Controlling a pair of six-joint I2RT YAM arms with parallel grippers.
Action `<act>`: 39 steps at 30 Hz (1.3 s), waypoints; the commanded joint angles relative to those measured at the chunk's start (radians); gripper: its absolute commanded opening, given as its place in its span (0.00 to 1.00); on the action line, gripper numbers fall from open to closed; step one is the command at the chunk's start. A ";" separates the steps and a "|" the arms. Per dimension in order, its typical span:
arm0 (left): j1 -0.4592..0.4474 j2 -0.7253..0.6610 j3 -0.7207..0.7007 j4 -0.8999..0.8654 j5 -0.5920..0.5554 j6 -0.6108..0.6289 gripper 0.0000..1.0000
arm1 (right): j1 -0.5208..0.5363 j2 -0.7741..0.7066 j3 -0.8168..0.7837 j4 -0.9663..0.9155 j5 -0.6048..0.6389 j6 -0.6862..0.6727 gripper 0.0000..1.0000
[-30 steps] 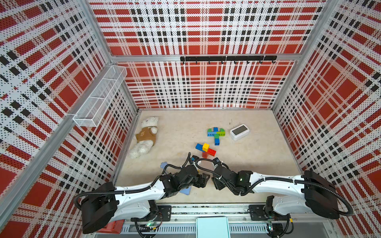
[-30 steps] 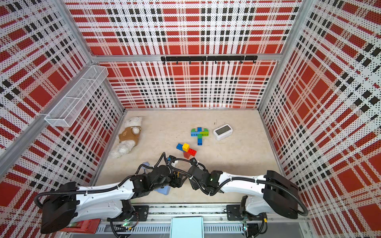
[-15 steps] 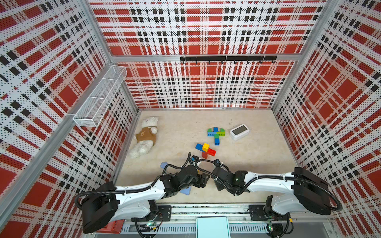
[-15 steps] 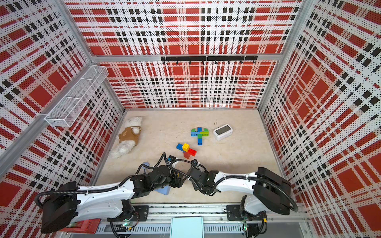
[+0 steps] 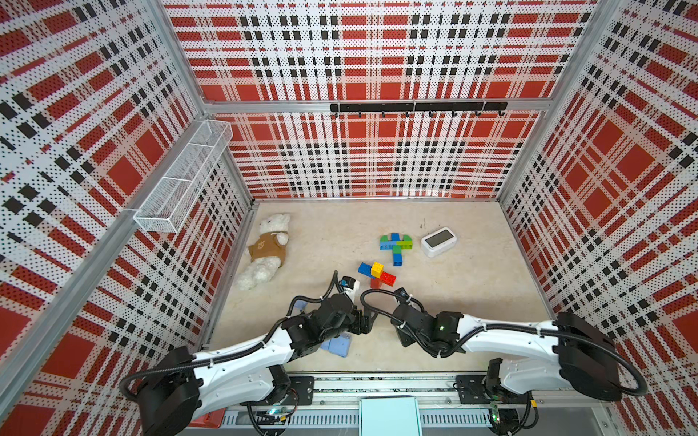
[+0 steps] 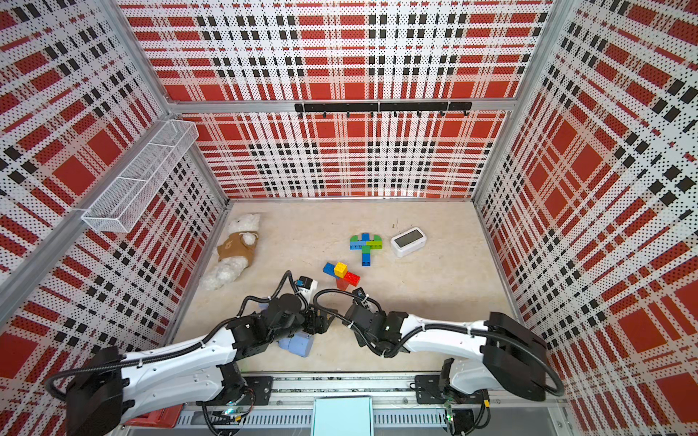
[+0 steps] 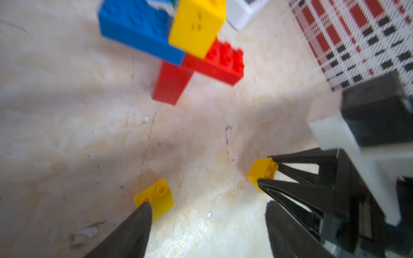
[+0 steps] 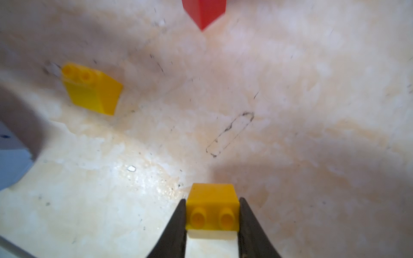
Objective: Assemble a fork with lego
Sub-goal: Pick up the lego brick from the center of the board.
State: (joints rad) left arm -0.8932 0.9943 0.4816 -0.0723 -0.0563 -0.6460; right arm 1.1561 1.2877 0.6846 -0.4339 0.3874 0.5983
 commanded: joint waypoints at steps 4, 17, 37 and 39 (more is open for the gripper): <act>0.248 0.028 0.187 -0.059 0.278 0.103 0.81 | -0.091 -0.168 0.088 0.021 0.068 -0.181 0.00; 0.386 0.370 0.471 -0.136 0.519 0.215 0.47 | -0.438 -0.043 0.345 -0.022 -0.409 -0.553 0.00; 0.393 0.539 0.546 -0.114 0.589 0.218 0.36 | -0.448 0.138 0.497 -0.143 -0.533 -0.760 0.00; 0.391 0.547 0.549 -0.113 0.593 0.218 0.35 | -0.449 0.146 0.498 -0.149 -0.536 -0.773 0.00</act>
State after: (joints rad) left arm -0.4965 1.5291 1.0061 -0.2039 0.5198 -0.4400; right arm 0.7116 1.4136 1.1534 -0.5838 -0.1257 -0.1303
